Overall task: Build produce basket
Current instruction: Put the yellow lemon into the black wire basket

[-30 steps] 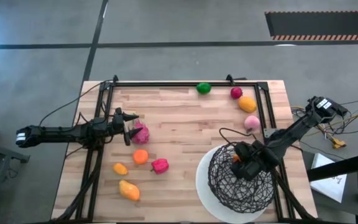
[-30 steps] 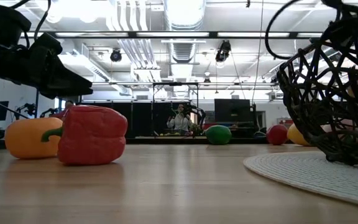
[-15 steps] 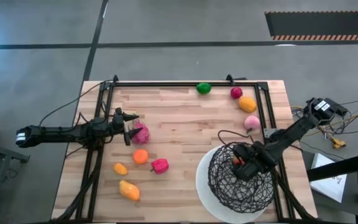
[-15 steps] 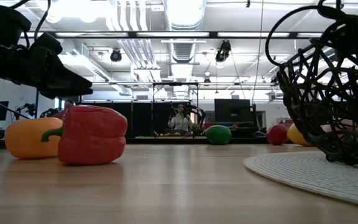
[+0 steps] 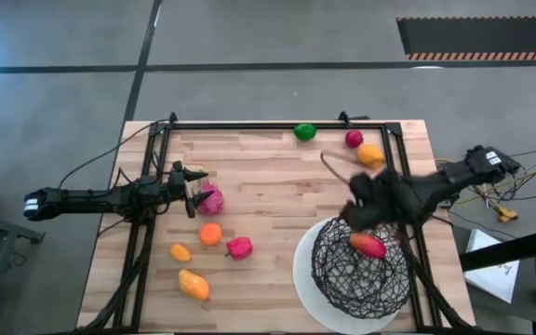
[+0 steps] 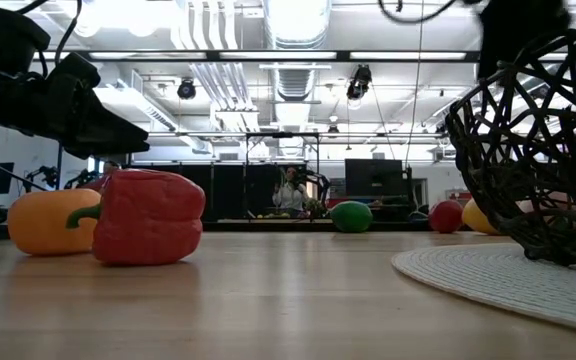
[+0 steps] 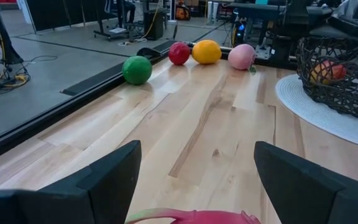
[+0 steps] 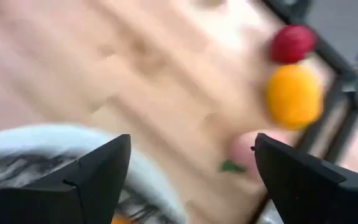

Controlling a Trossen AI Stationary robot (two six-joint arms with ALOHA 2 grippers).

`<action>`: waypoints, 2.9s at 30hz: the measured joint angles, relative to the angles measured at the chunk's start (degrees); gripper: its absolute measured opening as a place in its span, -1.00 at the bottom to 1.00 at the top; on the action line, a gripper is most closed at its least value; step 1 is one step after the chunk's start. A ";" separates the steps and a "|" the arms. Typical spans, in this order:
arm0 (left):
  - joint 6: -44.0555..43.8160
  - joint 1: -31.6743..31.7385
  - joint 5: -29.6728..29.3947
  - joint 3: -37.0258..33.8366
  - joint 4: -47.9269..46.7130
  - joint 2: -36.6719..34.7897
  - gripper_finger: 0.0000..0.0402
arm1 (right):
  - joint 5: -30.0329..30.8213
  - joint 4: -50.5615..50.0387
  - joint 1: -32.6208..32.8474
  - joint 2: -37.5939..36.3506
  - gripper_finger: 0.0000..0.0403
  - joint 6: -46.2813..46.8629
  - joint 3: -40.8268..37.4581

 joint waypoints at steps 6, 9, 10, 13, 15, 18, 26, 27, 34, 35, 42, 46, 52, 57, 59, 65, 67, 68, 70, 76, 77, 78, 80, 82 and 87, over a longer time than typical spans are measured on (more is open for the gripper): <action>0.00 0.00 0.00 0.00 0.01 -0.09 0.48 | -0.06 2.26 -20.92 -0.20 0.61 -20.19 -2.39; -0.02 0.00 0.00 0.00 0.02 0.00 0.48 | -0.57 6.72 -31.19 -0.20 0.61 -29.97 -4.92; 0.00 0.00 0.00 0.00 0.00 0.00 0.48 | -1.54 8.60 -34.49 -0.20 0.61 -33.19 -5.90; 0.00 0.00 0.00 0.00 0.00 0.00 0.48 | -6.56 14.98 -44.22 0.06 0.61 -41.78 -9.48; 0.00 0.00 0.00 0.00 0.00 -0.04 0.48 | -10.10 18.85 -50.26 0.32 0.62 -45.71 -12.05; -0.02 0.00 0.00 0.00 0.00 0.00 0.48 | -12.98 22.08 -57.51 1.19 0.66 -50.94 -14.86; 0.00 -0.01 0.00 0.00 0.01 -0.04 0.48 | -18.35 28.04 -67.16 5.49 0.84 -58.31 -17.63; 0.00 0.00 0.00 0.00 0.00 -0.04 0.48 | -18.52 28.39 -67.34 6.37 0.84 -58.74 -17.63; 0.00 0.00 0.00 0.00 0.00 -0.04 0.48 | -17.56 32.37 -67.37 14.02 0.76 -63.88 -17.62; 0.00 0.00 0.00 0.00 0.00 -0.04 0.48 | -17.06 32.62 -67.37 15.20 0.73 -64.25 -17.49; -0.01 -0.01 0.00 0.00 0.02 0.00 0.48 | -15.98 32.41 -66.56 18.58 0.48 -65.29 -17.17; 0.00 0.00 0.00 0.00 0.00 0.00 0.48 | -16.56 31.45 -63.68 14.09 0.41 -62.24 -17.65; -0.02 -0.02 0.00 0.00 0.02 0.00 0.48 | -17.26 26.75 -50.91 0.11 0.41 -50.42 -17.61; -0.01 -0.02 0.00 0.00 0.00 0.00 0.48 | -16.02 27.38 -32.38 -12.32 0.40 -33.98 -17.52; -0.01 -0.02 0.00 0.00 0.01 -0.02 0.48 | -13.06 28.04 -23.48 -16.06 0.40 -26.15 -17.52; 0.00 -0.02 0.00 0.00 0.00 0.00 0.48 | -9.01 31.15 3.25 -20.47 0.39 -6.71 -17.61; 0.00 -0.02 -0.01 0.00 0.00 0.00 0.48 | -8.46 31.80 10.65 -19.15 0.39 -0.90 -17.63; 0.00 -0.02 0.00 0.00 0.00 0.00 0.48 | -8.02 32.19 14.02 -18.12 0.39 1.86 -17.65; 0.00 -0.02 -0.01 0.00 0.02 0.00 0.48 | -7.70 32.43 19.43 -15.43 0.39 7.33 -17.67; 0.00 -0.02 0.00 0.00 0.02 0.00 0.48 | -9.26 32.52 27.46 -4.96 0.39 20.76 -17.70; 0.00 -0.02 0.00 0.00 0.01 0.00 0.48 | -10.30 32.56 27.75 -3.29 0.39 21.95 -17.70; -0.01 -0.02 0.00 0.00 0.00 0.00 0.48 | -11.17 32.48 27.76 -1.59 0.39 22.46 -17.70; 0.00 -0.02 0.00 0.00 0.00 0.00 0.48 | -12.08 32.38 27.49 1.63 0.39 23.30 -17.70; 0.00 -0.01 0.00 0.00 0.01 0.00 0.48 | -12.18 32.39 26.28 4.40 0.42 24.92 -17.70; -0.02 -0.02 0.00 0.00 0.00 0.00 0.48 | -12.67 32.69 22.26 8.67 0.46 27.97 -17.70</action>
